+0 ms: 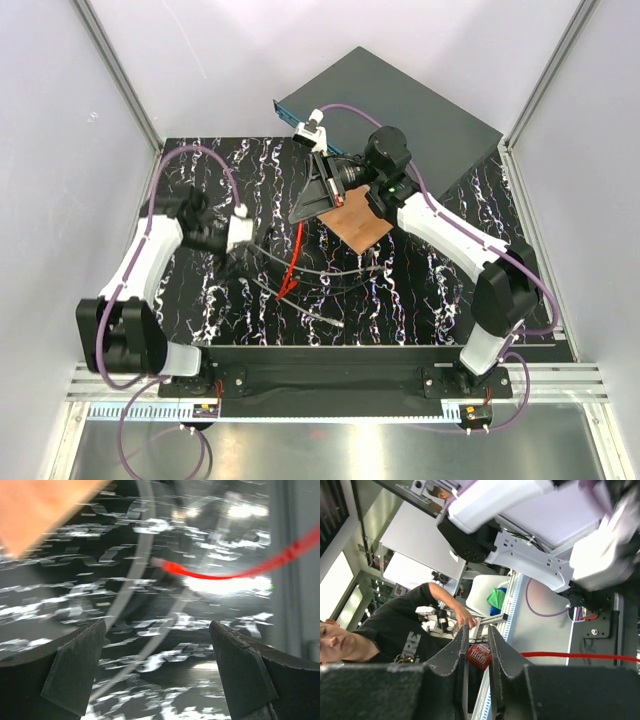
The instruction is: Insert the plug into the switch port
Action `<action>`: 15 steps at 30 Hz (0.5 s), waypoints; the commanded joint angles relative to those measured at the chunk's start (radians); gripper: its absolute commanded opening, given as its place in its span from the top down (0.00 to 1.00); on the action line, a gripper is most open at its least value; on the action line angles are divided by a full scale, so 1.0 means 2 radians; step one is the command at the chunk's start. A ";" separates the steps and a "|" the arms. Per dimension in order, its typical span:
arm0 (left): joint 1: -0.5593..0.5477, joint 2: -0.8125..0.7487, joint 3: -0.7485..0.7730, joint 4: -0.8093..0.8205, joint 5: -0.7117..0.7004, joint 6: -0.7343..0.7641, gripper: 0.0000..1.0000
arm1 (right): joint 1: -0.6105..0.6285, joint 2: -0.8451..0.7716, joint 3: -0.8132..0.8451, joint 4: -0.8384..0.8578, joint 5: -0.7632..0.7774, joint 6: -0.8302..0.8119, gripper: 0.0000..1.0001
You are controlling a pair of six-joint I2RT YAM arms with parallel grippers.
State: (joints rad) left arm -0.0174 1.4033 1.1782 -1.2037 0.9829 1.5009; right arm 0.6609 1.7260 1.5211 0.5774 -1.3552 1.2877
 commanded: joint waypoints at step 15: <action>-0.133 -0.074 -0.157 0.056 0.066 0.016 0.21 | -0.005 0.028 0.062 -0.035 0.002 -0.042 1.00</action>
State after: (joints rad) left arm -0.2581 1.2247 0.8669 -1.1694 1.0348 1.5681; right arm 0.6582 1.7733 1.5883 0.5606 -1.3529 1.2850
